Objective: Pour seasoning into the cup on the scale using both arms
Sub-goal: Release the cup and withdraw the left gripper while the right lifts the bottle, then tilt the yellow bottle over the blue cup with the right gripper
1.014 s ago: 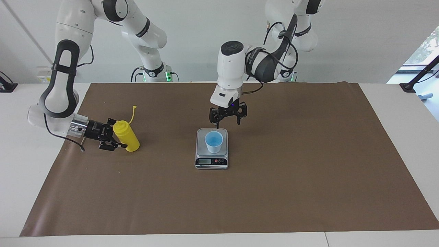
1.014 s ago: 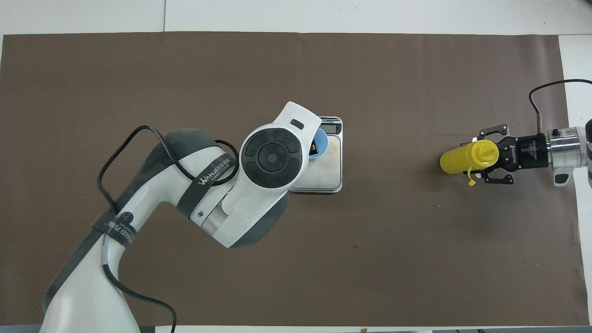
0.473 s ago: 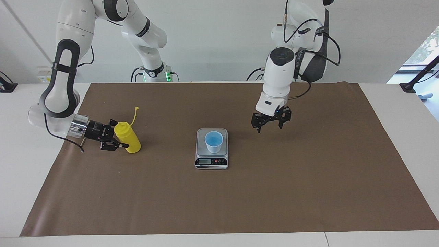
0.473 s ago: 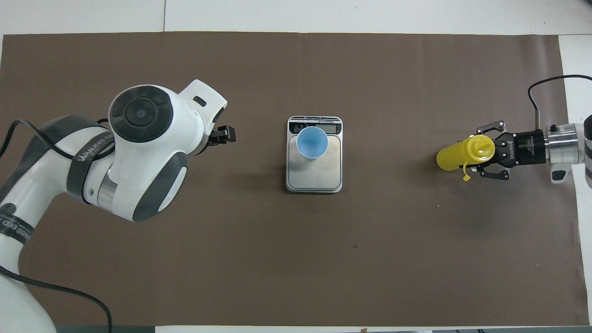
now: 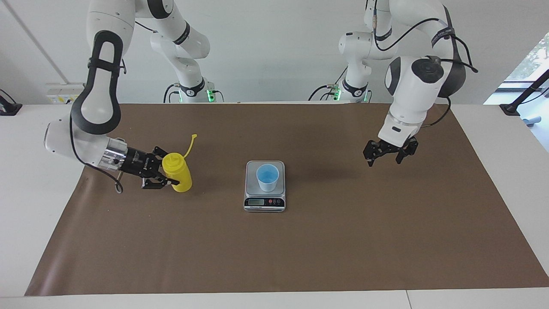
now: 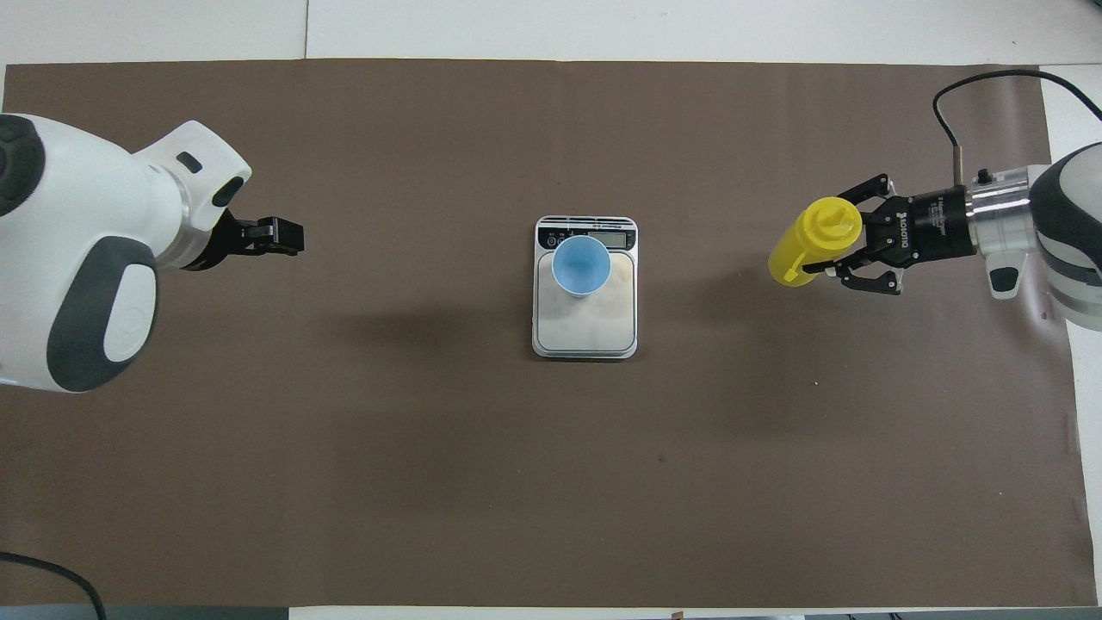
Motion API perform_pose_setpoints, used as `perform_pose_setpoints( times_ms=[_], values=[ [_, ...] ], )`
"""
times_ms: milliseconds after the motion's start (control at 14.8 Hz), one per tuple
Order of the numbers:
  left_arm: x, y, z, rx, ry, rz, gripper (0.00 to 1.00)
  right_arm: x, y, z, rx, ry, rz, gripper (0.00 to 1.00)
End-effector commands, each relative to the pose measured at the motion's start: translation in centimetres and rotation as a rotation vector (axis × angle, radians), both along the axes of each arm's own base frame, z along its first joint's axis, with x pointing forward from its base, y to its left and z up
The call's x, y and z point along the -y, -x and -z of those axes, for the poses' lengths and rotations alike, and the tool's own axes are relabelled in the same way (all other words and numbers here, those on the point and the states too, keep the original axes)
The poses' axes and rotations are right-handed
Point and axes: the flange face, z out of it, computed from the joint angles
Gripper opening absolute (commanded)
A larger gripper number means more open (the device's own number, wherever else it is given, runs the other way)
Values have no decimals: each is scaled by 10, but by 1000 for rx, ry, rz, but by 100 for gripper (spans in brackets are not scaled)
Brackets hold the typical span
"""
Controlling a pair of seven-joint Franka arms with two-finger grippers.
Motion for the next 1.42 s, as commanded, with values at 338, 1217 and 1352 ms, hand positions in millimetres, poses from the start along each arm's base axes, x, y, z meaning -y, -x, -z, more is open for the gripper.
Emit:
perform_pose_setpoints(
  times_ms=[338,1217,1352],
  values=[
    [-80,24,-67,-12,37,81,100,-172,-3,-46,-24,367,44,0],
    [-96,20,-137,-99,42,84,100,-263,-25,-48,-90,866,-113,0],
    [-95,24,-134,-114,43,86,100,-286,-17,-43,-58,933,-160,0]
  ],
)
